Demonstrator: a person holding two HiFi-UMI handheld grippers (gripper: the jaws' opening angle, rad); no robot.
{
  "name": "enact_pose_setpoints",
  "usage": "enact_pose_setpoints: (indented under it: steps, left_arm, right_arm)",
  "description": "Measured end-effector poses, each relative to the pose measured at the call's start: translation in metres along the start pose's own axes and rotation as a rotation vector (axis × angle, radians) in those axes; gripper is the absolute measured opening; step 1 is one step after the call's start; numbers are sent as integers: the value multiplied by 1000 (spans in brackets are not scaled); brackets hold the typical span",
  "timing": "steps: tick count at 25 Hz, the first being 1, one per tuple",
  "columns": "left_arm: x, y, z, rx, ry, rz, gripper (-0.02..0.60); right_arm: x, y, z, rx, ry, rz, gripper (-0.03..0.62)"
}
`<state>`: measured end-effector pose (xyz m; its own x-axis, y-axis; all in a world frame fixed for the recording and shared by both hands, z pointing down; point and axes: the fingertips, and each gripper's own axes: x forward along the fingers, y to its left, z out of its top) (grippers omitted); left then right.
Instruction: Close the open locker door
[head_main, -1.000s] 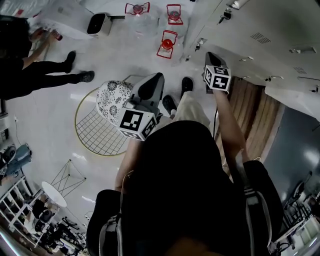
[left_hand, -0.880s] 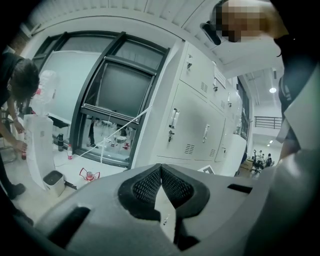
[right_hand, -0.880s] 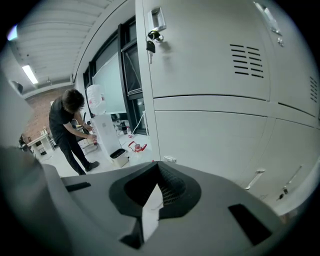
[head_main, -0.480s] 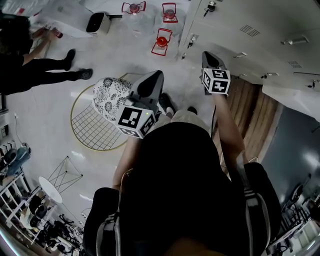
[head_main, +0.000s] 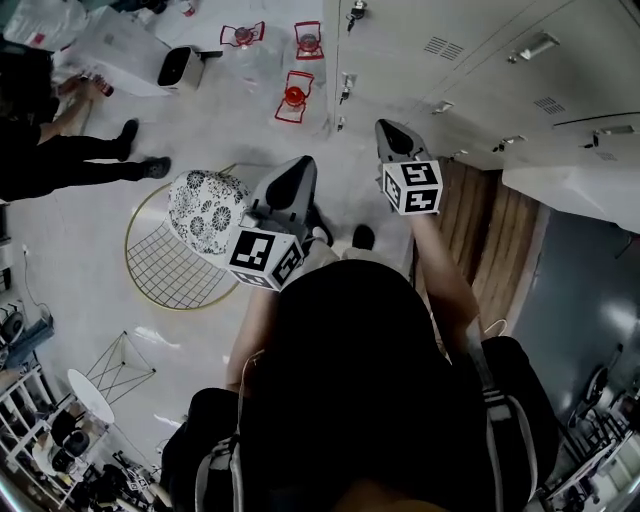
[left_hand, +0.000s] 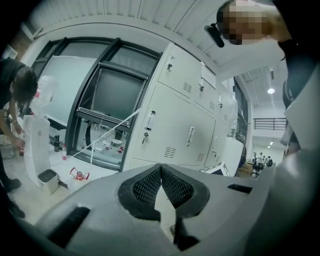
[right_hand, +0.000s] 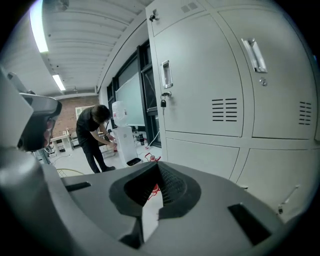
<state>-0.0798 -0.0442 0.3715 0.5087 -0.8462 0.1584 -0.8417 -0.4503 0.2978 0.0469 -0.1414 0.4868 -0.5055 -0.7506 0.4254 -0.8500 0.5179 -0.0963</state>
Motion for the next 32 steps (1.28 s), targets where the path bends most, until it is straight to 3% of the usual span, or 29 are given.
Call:
enact_pose_setpoints:
  steps: [19,32]
  left_arm:
    - [-2,-95,-2,42,-58,-44,18]
    - [6,-128,-19,89,-14,-55,17]
  right_arm:
    - [-152,27,42,-83,-153,111,3]
    - [-218,18,51,-110,-214,74,3]
